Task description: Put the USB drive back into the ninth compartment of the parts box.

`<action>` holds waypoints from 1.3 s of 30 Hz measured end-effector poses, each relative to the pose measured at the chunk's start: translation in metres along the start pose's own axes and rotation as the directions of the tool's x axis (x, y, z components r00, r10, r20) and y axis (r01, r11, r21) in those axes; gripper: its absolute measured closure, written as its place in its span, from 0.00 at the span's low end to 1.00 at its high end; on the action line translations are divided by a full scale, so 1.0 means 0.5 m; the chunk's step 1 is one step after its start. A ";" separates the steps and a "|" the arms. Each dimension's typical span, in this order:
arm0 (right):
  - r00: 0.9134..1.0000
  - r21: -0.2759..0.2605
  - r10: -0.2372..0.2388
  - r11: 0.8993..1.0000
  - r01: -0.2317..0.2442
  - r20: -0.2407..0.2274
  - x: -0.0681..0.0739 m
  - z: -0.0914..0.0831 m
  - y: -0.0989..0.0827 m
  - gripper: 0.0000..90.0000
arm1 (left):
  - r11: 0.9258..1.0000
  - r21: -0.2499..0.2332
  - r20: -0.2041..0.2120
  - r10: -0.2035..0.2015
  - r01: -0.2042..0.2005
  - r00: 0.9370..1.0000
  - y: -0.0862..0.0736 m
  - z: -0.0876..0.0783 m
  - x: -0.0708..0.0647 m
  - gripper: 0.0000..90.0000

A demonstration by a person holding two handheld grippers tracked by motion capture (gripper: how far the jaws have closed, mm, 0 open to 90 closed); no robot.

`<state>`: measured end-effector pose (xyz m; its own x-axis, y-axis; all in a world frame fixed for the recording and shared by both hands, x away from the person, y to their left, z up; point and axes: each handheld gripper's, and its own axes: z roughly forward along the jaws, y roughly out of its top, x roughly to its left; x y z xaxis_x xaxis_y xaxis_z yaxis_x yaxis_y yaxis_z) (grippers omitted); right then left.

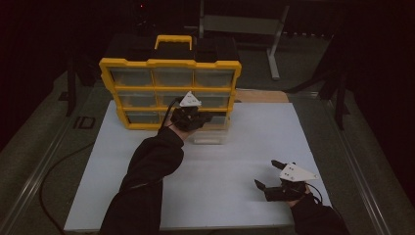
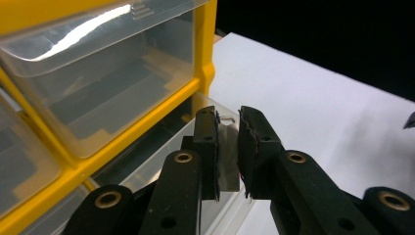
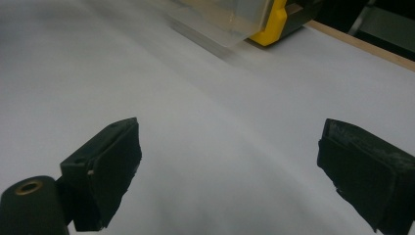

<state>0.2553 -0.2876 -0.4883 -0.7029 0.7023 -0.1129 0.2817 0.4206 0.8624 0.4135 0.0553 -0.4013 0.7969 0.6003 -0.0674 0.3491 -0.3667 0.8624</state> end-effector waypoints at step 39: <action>1.000 0.007 -0.008 1.000 0.008 0.002 0.001 -0.001 0.000 0.10 | 0.990 0.135 -0.052 -0.024 0.031 0.998 -0.039 0.054 0.016 0.25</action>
<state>0.2546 -0.2871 -0.4880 -0.7040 0.6999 -0.1203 0.2808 0.4300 0.8580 0.4266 0.0481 -0.4322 0.7618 0.6448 -0.0618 0.4364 -0.4405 0.7846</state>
